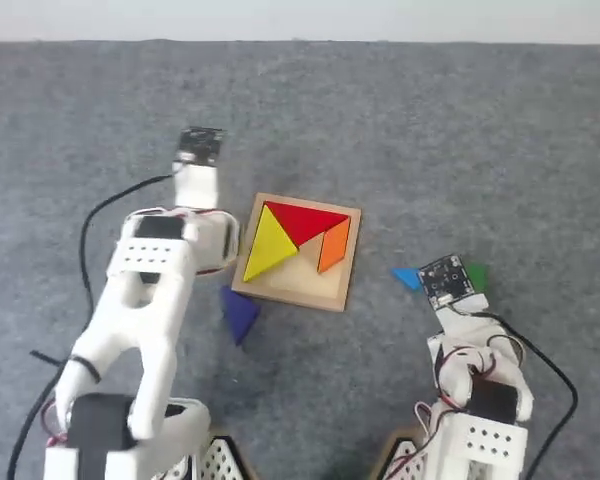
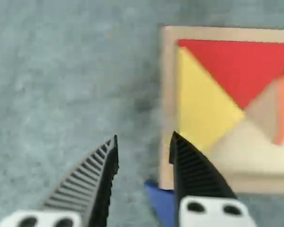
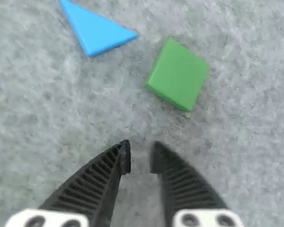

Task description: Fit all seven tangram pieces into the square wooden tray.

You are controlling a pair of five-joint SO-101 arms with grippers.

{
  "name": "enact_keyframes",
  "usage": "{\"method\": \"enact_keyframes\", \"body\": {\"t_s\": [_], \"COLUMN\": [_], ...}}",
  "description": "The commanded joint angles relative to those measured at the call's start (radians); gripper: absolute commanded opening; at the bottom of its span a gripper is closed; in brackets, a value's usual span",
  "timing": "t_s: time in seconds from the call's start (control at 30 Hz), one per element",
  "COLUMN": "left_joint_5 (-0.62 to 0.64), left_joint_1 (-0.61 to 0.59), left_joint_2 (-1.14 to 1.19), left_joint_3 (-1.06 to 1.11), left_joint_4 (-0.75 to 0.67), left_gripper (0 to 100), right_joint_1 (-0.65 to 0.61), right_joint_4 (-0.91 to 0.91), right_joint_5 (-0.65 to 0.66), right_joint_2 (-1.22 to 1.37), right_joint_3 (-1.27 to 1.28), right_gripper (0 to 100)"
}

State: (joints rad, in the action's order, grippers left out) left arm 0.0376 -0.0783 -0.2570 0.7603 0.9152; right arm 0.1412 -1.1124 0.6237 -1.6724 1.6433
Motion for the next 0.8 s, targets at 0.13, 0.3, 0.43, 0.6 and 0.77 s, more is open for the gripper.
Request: {"method": "enact_keyframes", "body": {"t_s": [0.13, 0.3, 0.43, 0.6, 0.77], "left_joint_5": [0.017, 0.012, 0.011, 0.009, 0.009], "left_joint_1": [-0.201, -0.207, -0.218, -0.255, -0.250], "left_joint_2": [0.014, 0.035, 0.041, 0.041, 0.041], "left_joint_3": [-0.030, -0.004, -0.005, -0.012, -0.013], "left_joint_4": [-0.083, -0.127, -0.132, -0.133, -0.135], "left_gripper": [18, 18, 18, 18, 18], "right_joint_1": [-0.084, -0.082, -0.061, -0.010, -0.007], "right_joint_4": [-0.062, -0.064, -0.062, -0.030, -0.005], "right_joint_5": [-0.121, -0.213, -0.292, -0.299, -0.298], "right_joint_2": [0.177, 0.696, 1.124, 1.509, 1.685], "right_joint_3": [-0.382, -0.698, -0.902, -1.056, -1.180], "right_gripper": [17.7, 17.3, 17.3, 17.7, 24.5]}}
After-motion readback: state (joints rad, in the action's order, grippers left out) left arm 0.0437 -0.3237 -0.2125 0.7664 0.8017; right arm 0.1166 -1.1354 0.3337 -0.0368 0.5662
